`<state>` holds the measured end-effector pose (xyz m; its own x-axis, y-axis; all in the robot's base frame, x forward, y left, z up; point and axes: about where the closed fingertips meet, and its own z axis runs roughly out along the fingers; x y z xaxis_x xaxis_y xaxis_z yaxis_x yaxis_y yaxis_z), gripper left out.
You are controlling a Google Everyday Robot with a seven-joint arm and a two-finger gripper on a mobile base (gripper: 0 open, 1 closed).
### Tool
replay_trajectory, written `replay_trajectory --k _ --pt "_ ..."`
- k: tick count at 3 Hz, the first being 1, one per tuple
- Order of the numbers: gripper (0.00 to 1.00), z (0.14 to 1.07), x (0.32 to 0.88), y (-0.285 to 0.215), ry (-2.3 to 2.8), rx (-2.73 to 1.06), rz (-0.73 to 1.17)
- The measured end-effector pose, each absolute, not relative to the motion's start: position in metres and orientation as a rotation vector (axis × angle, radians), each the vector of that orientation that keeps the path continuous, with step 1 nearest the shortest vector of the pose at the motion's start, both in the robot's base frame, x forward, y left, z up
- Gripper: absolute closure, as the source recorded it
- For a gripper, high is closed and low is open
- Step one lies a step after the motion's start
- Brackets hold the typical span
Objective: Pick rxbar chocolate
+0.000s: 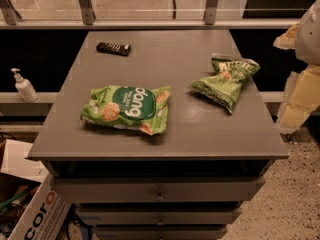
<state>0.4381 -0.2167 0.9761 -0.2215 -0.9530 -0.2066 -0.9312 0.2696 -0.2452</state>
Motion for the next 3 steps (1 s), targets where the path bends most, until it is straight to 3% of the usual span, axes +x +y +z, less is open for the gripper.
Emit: replay_trajectory --k 2,3 --pt "0.00 0.978 0.441 -0.213 2.206 -1.725 -0.077" --pt "0.00 0.972 0.464 -0.205 2.147 -1.677 0.022"
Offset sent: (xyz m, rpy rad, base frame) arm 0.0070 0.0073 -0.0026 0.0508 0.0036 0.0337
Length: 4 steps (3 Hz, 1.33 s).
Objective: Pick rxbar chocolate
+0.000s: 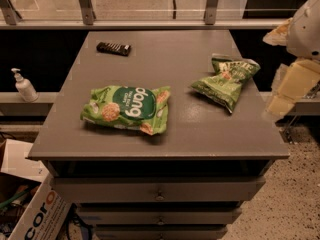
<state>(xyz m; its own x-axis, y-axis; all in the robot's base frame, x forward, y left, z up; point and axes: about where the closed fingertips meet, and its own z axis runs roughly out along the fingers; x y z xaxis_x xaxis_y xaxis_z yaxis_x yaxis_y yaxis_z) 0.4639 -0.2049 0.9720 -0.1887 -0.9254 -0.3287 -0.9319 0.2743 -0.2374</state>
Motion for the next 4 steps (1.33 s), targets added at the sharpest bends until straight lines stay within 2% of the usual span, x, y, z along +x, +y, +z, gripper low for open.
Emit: replay_trajectory --k 3,4 --pt "0.00 0.923 0.577 -0.144 1.968 -1.450 0.517" --pt "0.00 0.923 0.577 -0.144 1.968 -1.451 0.515"
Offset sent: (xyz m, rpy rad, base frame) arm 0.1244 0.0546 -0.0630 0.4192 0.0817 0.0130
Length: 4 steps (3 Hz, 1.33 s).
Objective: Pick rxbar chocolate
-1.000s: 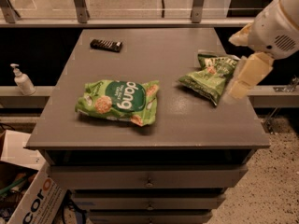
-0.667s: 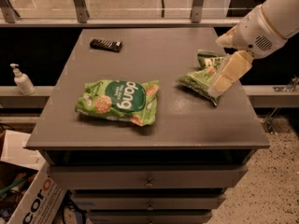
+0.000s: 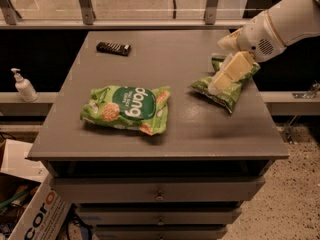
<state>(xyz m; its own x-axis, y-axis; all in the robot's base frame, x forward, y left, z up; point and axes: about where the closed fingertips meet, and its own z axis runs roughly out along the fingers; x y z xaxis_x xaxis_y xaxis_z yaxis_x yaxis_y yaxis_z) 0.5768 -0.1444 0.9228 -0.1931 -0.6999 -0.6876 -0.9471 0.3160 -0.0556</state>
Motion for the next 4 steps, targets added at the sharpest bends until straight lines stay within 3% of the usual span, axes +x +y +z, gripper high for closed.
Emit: replay_trajectory --k 1,4 --pt "0.00 0.919 0.584 -0.145 1.947 -1.382 0.552" --pt "0.00 0.905 0.696 -0.069 1.709 -1.405 0.537"
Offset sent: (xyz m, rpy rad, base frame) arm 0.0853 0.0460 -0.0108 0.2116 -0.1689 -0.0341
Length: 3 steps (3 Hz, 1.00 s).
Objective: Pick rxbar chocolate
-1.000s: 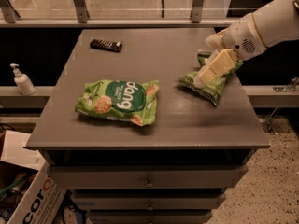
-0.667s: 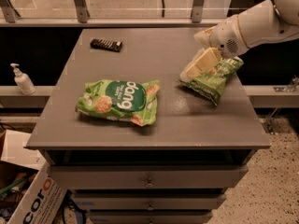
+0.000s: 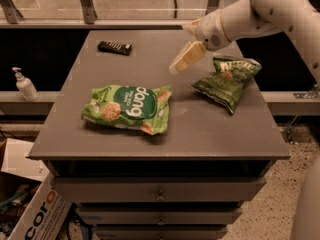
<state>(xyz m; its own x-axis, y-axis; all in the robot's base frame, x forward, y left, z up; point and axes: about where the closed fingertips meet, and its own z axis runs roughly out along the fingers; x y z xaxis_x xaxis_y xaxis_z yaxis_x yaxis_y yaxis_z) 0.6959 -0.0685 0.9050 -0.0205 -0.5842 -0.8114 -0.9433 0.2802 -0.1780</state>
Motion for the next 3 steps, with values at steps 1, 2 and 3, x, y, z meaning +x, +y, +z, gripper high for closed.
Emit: replay_trajectory --k 1,2,3 --pt "0.00 0.894 0.731 -0.031 1.692 -1.458 0.565" --pt "0.00 0.884 0.756 0.007 1.680 -1.470 0.634" --pt "0.00 0.873 0.775 0.036 1.699 -1.420 0.690"
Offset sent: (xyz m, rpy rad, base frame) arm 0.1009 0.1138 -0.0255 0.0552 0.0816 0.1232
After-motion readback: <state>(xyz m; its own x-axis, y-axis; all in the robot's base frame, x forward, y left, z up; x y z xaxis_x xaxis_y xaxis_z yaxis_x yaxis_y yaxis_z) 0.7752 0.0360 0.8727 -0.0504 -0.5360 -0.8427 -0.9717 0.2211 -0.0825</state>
